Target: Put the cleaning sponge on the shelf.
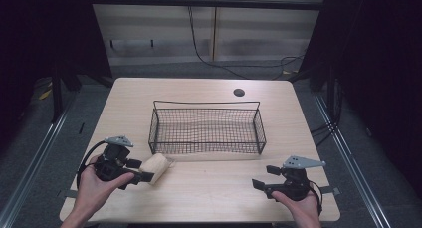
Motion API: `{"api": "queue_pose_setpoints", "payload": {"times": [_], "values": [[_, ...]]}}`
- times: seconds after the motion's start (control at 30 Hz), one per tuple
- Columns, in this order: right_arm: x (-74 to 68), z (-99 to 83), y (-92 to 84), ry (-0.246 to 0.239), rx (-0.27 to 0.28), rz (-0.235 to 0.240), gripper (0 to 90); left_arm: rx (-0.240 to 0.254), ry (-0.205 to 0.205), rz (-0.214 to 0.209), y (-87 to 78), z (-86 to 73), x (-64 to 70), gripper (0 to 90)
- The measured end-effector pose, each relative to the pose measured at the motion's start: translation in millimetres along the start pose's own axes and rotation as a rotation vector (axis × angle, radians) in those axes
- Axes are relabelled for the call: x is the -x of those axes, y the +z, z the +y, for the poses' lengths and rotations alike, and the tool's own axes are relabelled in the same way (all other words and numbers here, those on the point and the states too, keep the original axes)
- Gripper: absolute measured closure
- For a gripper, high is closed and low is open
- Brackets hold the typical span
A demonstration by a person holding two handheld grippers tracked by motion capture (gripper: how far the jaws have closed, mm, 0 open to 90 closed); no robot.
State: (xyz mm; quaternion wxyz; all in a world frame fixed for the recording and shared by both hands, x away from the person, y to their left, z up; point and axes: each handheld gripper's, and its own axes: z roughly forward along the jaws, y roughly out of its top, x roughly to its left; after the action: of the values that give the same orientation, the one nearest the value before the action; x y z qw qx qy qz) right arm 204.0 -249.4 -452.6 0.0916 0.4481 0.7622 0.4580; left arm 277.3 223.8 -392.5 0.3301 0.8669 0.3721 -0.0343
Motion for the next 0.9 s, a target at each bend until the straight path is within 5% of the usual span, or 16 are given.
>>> {"api": "queue_pose_setpoints", "payload": {"times": [0.3, 0.6, 0.9], "values": [[-0.5, 0.0, 0.9, 0.007, -0.010, 0.000, 20.2, -0.066, 0.007, 0.004, -2.2, 16.1, -5.0, 27.7], [-0.4, -0.6, 2.3, 0.013, -0.034, -0.002, 19.9, -0.124, -0.069, 0.053, 4.4, 30.2, -13.3, 28.3], [0.0, -0.9, 3.2, 0.017, -0.038, 0.002, 19.6, -0.213, -0.066, 0.074, 10.9, 42.6, -19.5, 22.8]]}}
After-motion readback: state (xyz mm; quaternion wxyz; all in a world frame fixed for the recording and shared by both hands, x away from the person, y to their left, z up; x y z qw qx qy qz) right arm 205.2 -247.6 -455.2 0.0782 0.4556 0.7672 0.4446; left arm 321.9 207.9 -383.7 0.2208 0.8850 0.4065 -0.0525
